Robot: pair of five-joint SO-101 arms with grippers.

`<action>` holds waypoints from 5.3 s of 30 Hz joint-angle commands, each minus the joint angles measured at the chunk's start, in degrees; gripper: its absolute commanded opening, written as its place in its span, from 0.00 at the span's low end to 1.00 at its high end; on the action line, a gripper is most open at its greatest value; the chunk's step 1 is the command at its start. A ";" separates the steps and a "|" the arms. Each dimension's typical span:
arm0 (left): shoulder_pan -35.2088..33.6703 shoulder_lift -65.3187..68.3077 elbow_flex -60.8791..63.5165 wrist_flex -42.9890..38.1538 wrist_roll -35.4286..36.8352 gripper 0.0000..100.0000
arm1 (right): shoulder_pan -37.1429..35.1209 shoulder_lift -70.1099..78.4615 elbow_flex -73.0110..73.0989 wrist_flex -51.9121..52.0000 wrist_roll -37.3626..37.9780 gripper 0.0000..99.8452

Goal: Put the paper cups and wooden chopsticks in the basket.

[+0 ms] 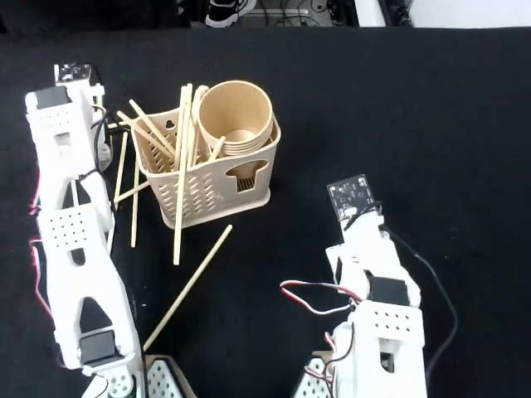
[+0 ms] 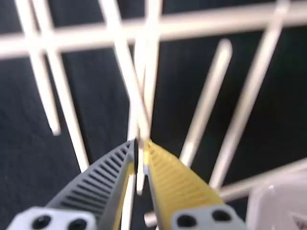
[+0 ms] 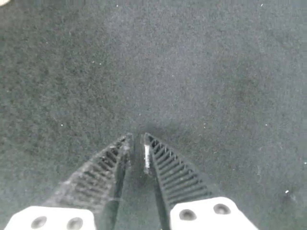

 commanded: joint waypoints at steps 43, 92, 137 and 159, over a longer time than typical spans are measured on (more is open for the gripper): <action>-0.92 -1.85 7.60 -11.96 9.58 0.20 | -0.62 0.13 -0.13 -1.05 0.26 0.04; -0.40 -109.63 66.77 -21.10 4.48 0.03 | -0.62 0.13 -0.13 -1.23 0.26 0.05; 23.78 -129.67 109.23 -46.59 12.75 0.26 | -0.53 0.13 1.45 -4.84 0.26 0.05; -9.63 -119.47 117.67 -32.53 1.58 0.26 | -7.21 0.13 -2.42 -4.31 -31.74 0.09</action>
